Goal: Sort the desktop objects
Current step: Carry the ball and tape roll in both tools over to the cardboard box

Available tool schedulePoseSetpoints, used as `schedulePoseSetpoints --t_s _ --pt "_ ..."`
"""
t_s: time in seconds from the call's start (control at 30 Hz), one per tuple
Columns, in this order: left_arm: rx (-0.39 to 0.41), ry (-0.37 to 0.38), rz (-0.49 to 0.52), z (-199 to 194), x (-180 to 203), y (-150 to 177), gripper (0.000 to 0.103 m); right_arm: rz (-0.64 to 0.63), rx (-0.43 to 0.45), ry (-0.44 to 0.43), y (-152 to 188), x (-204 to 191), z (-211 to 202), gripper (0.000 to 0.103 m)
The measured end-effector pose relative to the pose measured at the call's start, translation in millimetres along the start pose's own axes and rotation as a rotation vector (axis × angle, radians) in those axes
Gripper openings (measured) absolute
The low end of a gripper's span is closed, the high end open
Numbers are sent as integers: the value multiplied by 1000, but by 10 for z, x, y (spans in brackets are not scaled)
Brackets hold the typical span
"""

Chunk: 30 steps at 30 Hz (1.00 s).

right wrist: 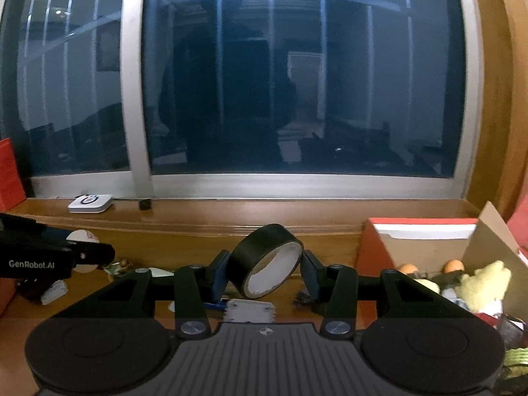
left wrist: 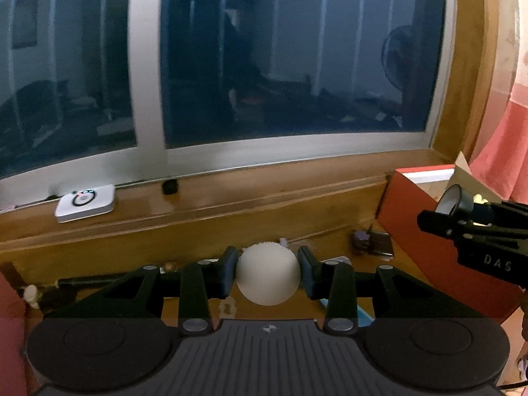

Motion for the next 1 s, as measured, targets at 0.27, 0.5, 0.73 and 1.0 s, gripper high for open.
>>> schedulePoseSetpoints --t_s 0.27,0.5,0.73,1.0 --pt "2 53 42 143 315 -103 40 30 6 58 47 330 -138 48" --pt "2 96 67 229 599 -159 40 58 11 106 76 592 -221 48" --pt "-4 132 85 311 837 -191 40 77 9 145 123 823 -335 48" --pt "-6 173 112 395 1108 -236 40 101 16 198 170 1107 -502 48"
Point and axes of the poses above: each gripper's, at about its wrist camera, not at the fingertips, and z roughly the way its jaws point, x to its right, y to its underside, the point moved 6 cm from there along z, roughly the way its jaws point, and after that the axes turned 5 degrees about x, right-handed, at the moved point
